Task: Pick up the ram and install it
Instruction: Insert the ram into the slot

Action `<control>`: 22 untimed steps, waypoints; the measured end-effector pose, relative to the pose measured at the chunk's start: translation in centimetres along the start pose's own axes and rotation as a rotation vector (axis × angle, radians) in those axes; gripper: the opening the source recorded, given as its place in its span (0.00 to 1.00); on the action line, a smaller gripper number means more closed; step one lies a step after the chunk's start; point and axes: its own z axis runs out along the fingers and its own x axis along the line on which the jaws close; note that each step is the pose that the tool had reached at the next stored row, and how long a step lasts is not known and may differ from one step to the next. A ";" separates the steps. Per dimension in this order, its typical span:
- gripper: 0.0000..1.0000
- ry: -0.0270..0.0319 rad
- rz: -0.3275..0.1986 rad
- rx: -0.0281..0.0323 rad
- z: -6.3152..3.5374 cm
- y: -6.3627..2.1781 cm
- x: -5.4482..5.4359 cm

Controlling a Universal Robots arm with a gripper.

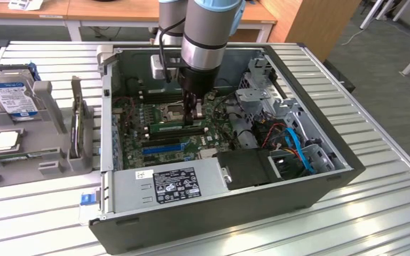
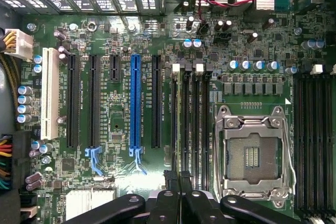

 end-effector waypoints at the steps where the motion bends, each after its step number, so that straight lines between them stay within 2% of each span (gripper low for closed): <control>1: 0.12 0.0001 0.000 0.0000 0.01 0.00 0.0; 22: 0.12 0.0000 -0.009 0.0000 0.05 0.09 0.0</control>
